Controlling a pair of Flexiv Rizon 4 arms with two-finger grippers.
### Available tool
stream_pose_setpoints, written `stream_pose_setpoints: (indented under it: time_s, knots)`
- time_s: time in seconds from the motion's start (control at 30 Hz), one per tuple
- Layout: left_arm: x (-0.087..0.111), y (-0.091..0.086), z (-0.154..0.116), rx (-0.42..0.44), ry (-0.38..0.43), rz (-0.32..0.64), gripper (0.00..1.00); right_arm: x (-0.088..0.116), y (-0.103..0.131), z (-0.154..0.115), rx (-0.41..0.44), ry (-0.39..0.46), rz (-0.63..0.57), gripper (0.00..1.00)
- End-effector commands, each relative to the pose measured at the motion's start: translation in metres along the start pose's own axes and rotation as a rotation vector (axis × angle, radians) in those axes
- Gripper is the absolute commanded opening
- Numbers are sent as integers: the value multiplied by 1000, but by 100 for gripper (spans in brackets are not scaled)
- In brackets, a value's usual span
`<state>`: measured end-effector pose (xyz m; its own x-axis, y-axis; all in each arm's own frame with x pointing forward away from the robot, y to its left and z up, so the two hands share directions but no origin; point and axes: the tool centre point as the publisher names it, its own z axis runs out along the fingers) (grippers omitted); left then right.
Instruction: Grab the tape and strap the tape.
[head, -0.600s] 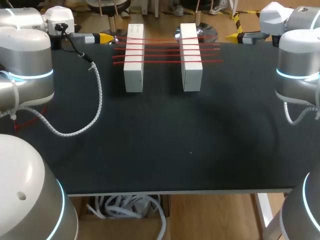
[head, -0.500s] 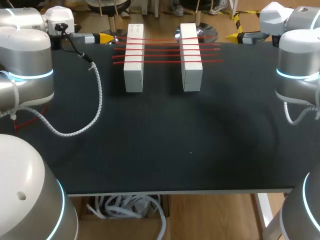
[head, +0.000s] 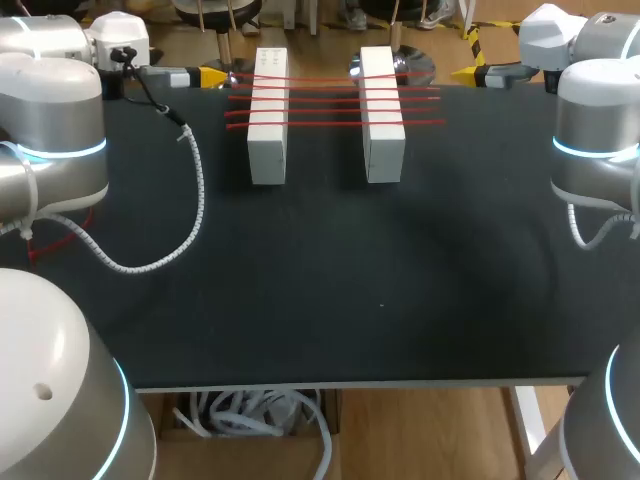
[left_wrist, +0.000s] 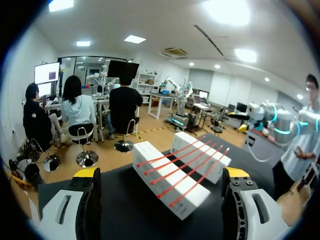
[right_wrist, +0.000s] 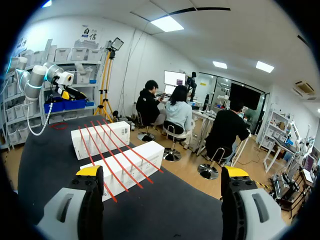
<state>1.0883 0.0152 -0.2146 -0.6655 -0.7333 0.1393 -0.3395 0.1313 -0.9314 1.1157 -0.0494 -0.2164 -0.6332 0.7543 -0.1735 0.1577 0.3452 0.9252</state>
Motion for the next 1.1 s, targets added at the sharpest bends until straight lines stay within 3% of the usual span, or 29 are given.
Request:
stream_pose_setpoints:
  time_s: [0.03, 0.27, 0.33, 0.4, 0.87, 0.9, 1.1]
  knots:
    - [6, 6, -10, 18, 60, 46, 100, 0, 0, -1, 0, 0, 0, 100]
    - [38, 19, -23, 59, 259, 134, 100, 0, 0, -1, 0, 0, 0, 100]
    - [51, 20, -25, 92, 344, 198, 100, 0, 0, -1, 0, 0, 0, 100]
    - [64, 21, -26, 72, 412, 280, 100, 0, 0, -1, 0, 0, 0, 100]
    - [68, 23, -28, 56, 425, 291, 100, 0, 0, -1, 0, 0, 0, 100]
    - [68, 19, -25, 26, 440, 336, 100, 0, 0, -1, 0, 0, 0, 100]
    - [60, 10, -9, 30, 542, 467, 100, 0, 0, -1, 0, 0, 0, 100]
